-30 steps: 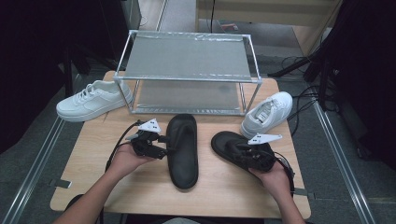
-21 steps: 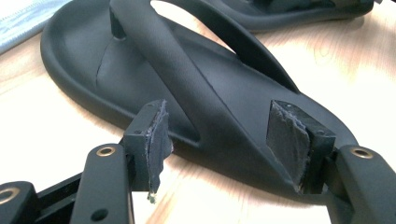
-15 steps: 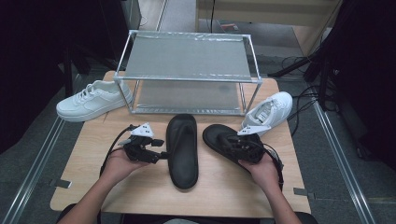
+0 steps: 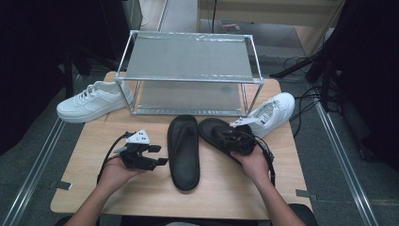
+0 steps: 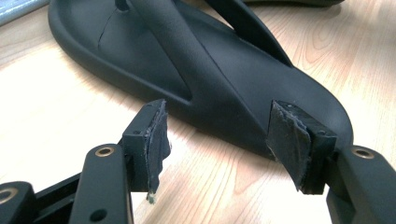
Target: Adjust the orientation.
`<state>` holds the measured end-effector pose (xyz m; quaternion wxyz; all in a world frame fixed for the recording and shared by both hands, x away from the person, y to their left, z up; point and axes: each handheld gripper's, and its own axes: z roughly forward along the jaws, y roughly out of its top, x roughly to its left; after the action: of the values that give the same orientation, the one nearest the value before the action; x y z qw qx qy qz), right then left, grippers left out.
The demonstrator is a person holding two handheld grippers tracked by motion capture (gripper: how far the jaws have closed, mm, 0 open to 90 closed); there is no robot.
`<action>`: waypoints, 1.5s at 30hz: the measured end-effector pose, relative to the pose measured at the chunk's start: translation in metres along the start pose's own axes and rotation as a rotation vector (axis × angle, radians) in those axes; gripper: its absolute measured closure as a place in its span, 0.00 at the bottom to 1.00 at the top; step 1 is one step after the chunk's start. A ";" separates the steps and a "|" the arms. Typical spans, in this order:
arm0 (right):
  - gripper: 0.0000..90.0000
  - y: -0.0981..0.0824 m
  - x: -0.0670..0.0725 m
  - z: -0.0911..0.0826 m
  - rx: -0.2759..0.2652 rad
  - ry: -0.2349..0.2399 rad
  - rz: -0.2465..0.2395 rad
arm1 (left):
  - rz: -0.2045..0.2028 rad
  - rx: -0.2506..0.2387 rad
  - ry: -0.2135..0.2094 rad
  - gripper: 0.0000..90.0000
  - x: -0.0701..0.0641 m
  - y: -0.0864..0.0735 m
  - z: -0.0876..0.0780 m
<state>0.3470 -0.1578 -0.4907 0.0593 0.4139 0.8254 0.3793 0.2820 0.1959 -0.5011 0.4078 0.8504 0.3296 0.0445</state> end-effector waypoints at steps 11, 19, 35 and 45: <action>0.87 0.008 -0.007 0.020 0.001 -0.020 0.021 | -0.016 -0.006 0.016 0.43 0.000 -0.006 -0.005; 0.82 0.008 -0.007 0.020 -0.011 -0.034 -0.010 | -0.008 0.004 0.009 0.43 0.000 -0.005 -0.002; 0.81 -0.007 -0.008 -0.017 -0.071 0.008 -0.003 | -0.018 -0.014 0.002 0.44 0.012 0.009 0.008; 1.00 -0.020 -0.013 -0.035 -0.052 -0.057 -0.027 | -0.013 0.007 0.012 0.50 0.018 0.018 0.015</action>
<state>0.3277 -0.1945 -0.4827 0.0985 0.4116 0.8189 0.3877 0.3110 0.1884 -0.5015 0.4033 0.8493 0.3375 0.0459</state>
